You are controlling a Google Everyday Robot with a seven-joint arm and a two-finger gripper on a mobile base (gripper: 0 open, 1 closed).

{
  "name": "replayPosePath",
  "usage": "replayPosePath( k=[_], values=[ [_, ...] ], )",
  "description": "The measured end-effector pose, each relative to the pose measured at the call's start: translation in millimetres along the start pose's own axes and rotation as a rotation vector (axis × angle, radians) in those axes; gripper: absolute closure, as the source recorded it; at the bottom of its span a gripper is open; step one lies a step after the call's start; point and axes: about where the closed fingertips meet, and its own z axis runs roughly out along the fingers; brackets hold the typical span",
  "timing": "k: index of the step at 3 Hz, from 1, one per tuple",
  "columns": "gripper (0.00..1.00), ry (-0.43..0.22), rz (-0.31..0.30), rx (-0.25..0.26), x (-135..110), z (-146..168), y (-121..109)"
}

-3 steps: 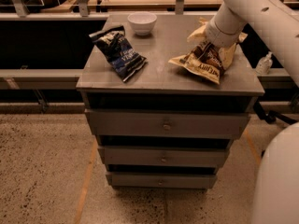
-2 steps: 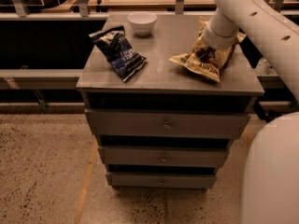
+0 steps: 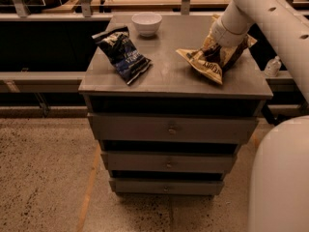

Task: Move brown chip bag near white bowl

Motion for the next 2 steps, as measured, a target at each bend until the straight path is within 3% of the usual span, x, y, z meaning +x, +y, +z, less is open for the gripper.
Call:
replayPosePath(
  k=[2],
  values=[
    [1.0,-0.227,0.219,0.325,-10.6,-47.4,-80.9]
  ],
)
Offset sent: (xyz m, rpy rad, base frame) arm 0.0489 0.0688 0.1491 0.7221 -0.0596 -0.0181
